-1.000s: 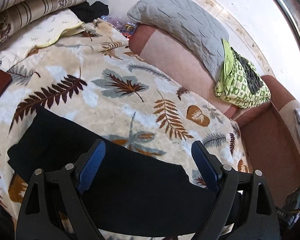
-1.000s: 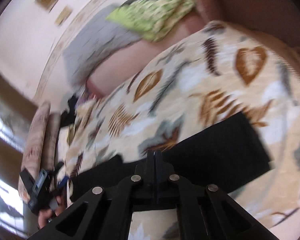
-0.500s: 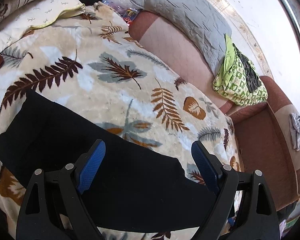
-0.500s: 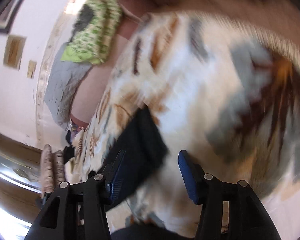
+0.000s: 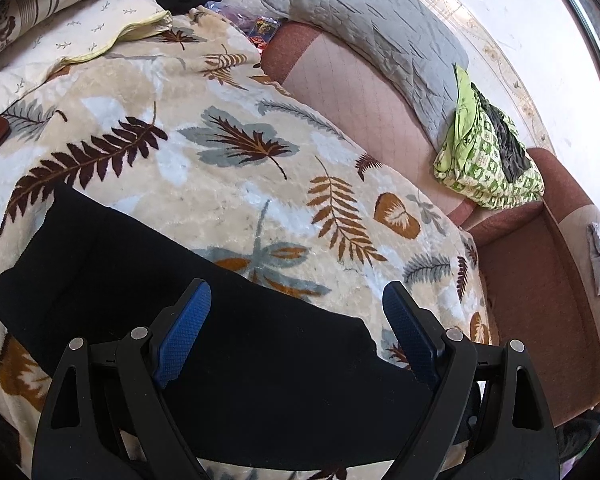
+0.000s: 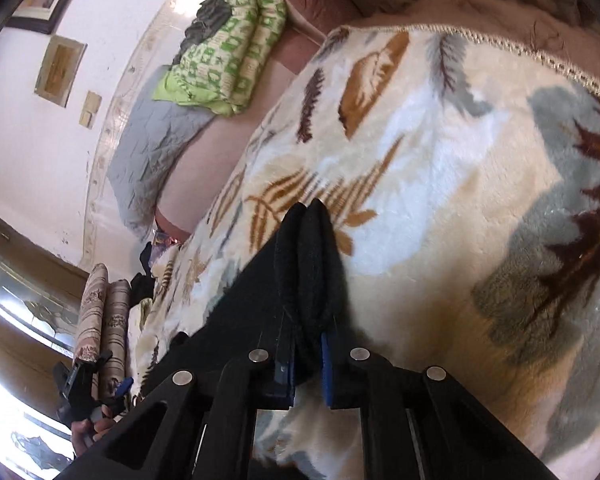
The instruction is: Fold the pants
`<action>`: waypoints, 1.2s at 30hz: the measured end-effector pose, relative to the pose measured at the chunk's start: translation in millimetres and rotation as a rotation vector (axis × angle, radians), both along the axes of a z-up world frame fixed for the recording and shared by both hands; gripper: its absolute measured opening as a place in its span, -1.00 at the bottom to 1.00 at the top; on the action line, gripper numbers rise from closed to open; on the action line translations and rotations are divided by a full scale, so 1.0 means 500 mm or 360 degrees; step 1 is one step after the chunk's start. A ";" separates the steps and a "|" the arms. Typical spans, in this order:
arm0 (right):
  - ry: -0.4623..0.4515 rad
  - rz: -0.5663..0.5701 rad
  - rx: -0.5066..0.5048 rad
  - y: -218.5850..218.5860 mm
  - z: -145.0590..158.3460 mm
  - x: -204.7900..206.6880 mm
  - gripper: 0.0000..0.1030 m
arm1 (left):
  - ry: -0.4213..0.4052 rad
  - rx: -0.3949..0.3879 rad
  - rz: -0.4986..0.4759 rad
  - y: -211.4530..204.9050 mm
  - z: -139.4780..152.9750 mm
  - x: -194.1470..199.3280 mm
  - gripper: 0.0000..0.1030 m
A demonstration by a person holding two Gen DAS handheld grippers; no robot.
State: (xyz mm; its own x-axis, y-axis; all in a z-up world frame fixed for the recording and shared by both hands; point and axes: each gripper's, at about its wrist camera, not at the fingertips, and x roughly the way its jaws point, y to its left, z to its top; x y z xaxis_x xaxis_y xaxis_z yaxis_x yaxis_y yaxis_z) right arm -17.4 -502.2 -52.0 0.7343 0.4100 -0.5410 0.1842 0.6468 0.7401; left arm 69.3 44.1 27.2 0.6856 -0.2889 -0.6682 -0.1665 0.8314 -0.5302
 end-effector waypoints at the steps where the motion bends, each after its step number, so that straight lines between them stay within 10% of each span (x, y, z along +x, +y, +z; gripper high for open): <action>1: 0.0009 -0.0002 0.0006 -0.001 0.003 0.000 -0.83 | -0.0002 -0.0002 -0.0001 0.001 0.000 -0.001 0.71; 12: 0.0104 0.0374 -0.0072 0.220 0.109 0.083 -0.83 | 0.0017 -0.0092 -0.0003 0.015 -0.005 -0.002 0.71; 22: -0.0013 0.0911 -0.0351 0.557 0.073 0.115 -0.83 | 0.0012 -0.0140 0.0013 0.027 -0.006 -0.005 0.71; 36: 0.0017 0.1007 -0.0537 0.651 0.027 0.119 -0.80 | 0.0017 -0.0076 0.0028 0.019 -0.003 0.000 0.71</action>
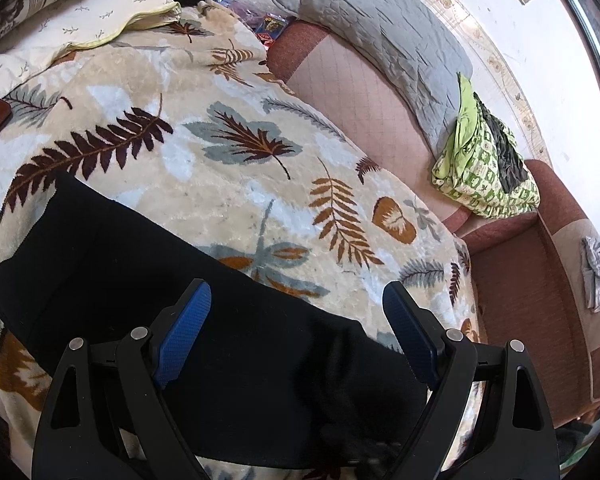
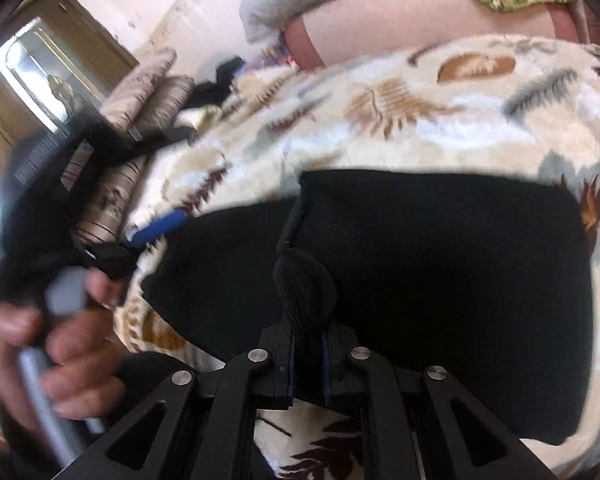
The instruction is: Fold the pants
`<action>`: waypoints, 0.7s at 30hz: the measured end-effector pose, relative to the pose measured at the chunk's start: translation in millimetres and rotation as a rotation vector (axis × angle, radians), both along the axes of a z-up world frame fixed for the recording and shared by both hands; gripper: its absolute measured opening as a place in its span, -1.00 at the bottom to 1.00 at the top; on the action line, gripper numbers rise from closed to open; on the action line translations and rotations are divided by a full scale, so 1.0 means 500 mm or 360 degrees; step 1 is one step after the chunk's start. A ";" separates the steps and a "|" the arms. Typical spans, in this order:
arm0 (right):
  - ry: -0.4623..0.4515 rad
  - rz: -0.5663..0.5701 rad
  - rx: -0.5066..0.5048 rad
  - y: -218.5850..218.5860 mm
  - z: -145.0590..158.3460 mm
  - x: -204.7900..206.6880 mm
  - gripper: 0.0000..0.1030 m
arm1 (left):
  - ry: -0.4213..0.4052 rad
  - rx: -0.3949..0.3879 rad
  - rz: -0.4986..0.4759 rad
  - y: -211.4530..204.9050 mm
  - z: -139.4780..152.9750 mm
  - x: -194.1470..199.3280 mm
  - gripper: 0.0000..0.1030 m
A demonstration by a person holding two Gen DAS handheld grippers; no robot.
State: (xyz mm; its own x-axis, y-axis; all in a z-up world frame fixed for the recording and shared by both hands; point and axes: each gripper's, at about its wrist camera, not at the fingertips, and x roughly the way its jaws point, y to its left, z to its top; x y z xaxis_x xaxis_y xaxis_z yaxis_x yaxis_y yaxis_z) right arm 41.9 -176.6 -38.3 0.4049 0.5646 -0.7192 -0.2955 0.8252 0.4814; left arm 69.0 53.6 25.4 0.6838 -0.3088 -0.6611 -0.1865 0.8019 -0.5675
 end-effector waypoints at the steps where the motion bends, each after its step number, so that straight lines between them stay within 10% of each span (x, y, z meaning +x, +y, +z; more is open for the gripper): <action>1: -0.0035 0.0001 0.0020 -0.001 -0.011 -0.004 -0.75 | 0.0003 0.0010 0.0001 -0.001 -0.001 0.001 0.71; 4: -0.0094 0.0022 0.0153 -0.013 -0.003 -0.024 -0.25 | 0.0022 0.0052 -0.0025 -0.014 -0.001 0.008 0.71; 8: -0.0093 0.0076 0.0243 -0.065 0.053 -0.070 -0.21 | -0.0066 0.0116 -0.0296 -0.081 0.013 0.010 0.71; 13: -0.0159 -0.0075 -0.0218 -0.214 0.110 -0.087 -0.21 | -0.0023 -0.0015 -0.0792 -0.202 -0.003 0.036 0.71; 21: -0.0415 0.0579 -0.0416 -0.194 0.108 -0.040 -0.23 | 0.0327 -0.0199 -0.0692 -0.212 -0.101 0.098 0.60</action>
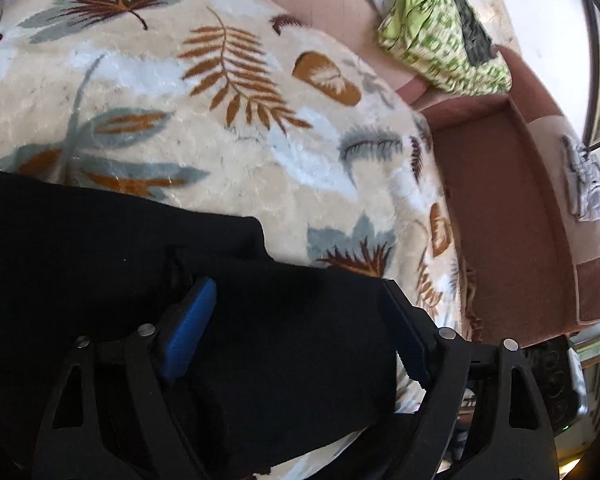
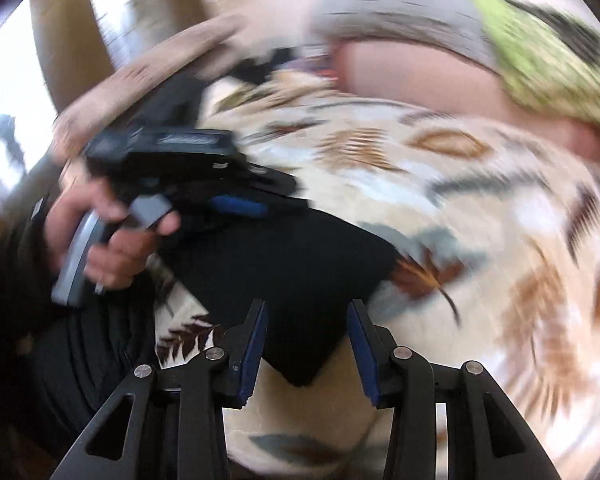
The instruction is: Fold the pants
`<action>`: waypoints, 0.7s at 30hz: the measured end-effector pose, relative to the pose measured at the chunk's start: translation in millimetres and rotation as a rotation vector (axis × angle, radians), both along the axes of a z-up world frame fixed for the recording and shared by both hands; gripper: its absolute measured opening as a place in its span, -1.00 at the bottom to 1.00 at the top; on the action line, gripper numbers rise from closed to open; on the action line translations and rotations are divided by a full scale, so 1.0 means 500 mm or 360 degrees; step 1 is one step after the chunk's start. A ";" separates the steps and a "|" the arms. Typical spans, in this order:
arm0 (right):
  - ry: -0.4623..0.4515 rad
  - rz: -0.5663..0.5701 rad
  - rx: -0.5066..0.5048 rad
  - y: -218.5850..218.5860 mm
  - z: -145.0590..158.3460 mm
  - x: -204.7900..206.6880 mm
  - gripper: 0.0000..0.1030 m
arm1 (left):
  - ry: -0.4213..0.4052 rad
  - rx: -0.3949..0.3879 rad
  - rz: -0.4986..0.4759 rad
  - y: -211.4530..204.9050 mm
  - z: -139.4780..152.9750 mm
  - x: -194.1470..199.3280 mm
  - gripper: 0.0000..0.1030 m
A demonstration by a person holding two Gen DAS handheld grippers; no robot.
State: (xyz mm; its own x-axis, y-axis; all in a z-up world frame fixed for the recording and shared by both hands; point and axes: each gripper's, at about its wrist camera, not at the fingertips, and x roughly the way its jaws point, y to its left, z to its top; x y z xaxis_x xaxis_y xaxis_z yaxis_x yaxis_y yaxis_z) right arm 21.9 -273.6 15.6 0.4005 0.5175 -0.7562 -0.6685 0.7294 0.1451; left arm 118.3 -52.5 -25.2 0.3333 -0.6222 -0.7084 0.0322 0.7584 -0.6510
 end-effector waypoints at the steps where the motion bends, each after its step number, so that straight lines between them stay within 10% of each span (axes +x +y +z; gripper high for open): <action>1: -0.0002 0.0092 -0.0046 0.012 -0.013 0.004 -0.24 | 0.0001 -0.0010 0.0000 0.002 0.002 -0.002 0.60; 4: 0.0103 0.0295 -0.0308 0.042 -0.101 0.040 -0.25 | 0.0024 -0.0046 0.0006 0.010 -0.003 -0.004 0.60; 8: 0.0234 0.0303 -0.0093 0.009 -0.094 0.071 -0.25 | 0.0027 -0.0089 0.0023 0.018 -0.003 -0.004 0.60; 13: 0.0051 0.0243 0.0007 -0.008 -0.035 0.094 -0.29 | 0.0038 -0.0133 0.0041 0.027 -0.008 0.001 0.60; 21: 0.0101 0.0076 -0.0002 0.004 -0.102 0.155 -0.28 | 0.0052 -0.0158 0.0042 0.029 -0.011 0.007 0.60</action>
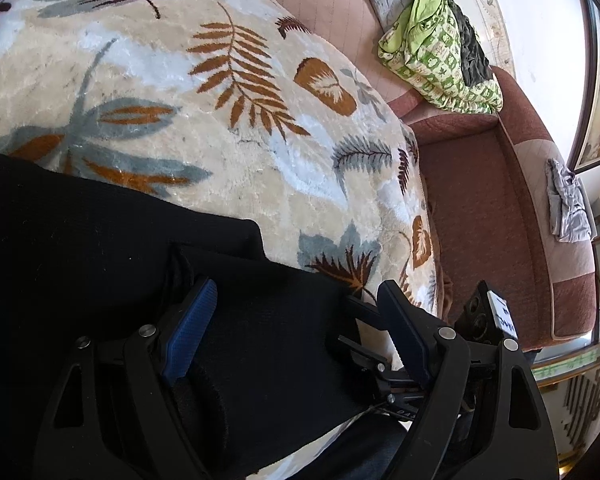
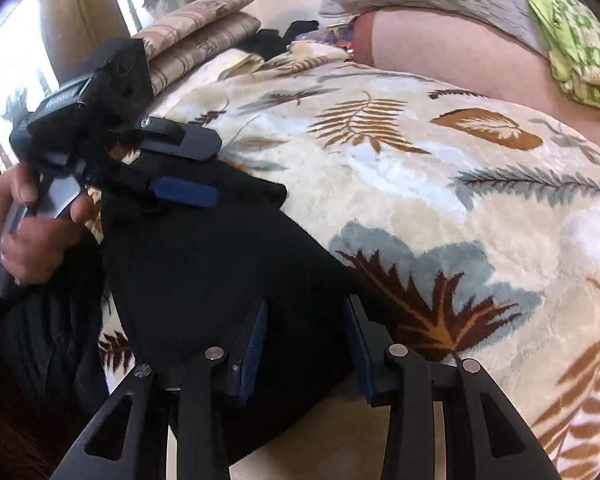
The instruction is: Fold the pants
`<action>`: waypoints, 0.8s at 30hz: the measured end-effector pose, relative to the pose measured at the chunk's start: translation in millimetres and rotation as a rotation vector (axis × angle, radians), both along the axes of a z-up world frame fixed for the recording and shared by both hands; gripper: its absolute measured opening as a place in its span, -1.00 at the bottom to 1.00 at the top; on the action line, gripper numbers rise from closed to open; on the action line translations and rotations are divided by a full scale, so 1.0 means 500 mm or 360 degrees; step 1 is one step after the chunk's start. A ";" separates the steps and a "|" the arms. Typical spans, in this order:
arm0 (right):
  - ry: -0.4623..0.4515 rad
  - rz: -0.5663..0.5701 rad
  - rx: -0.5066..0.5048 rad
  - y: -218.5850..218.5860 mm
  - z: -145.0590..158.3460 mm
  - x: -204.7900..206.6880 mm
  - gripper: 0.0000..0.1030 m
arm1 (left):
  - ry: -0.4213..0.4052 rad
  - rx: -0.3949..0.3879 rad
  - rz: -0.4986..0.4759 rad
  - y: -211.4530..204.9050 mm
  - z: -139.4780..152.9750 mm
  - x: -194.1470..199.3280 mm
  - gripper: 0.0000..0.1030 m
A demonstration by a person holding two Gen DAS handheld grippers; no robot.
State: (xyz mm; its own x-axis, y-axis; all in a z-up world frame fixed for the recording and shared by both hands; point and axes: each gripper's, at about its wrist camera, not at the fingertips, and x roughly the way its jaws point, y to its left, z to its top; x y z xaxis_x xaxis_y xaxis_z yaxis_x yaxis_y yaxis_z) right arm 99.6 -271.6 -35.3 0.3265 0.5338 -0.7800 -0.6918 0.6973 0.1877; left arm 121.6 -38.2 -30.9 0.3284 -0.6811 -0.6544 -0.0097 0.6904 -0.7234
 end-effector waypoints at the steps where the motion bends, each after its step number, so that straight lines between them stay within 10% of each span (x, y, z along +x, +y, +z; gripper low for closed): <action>1: -0.0019 0.0001 -0.0035 0.006 0.003 -0.004 -0.28 | -0.0001 0.0001 0.0000 0.000 0.000 0.000 0.60; 7: -0.0024 -0.0208 -0.0267 0.036 0.069 -0.029 -0.28 | -0.0060 0.0068 -0.0024 -0.010 0.006 -0.008 0.61; 12: 0.0267 -0.0522 -0.0146 0.040 0.054 -0.067 -0.24 | -0.0072 0.0072 -0.0019 -0.010 0.007 -0.011 0.61; 21: -0.0033 -0.0740 -0.0239 0.090 0.083 -0.134 -0.09 | -0.0125 -0.0287 -0.0008 0.033 0.037 -0.029 0.61; 24: -0.0023 -0.0676 -0.0240 0.112 0.060 -0.156 -0.05 | -0.0053 -0.0132 -0.0013 0.022 0.023 -0.026 0.61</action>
State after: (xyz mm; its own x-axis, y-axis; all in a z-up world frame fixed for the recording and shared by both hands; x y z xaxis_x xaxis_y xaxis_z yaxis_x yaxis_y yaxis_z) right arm 21.3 -215.5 -5.5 0.5034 0.2307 -0.8327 -0.3401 0.9388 0.0545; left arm 108.4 -27.0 -19.3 0.3435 -0.7352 -0.5844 0.0207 0.6281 -0.7779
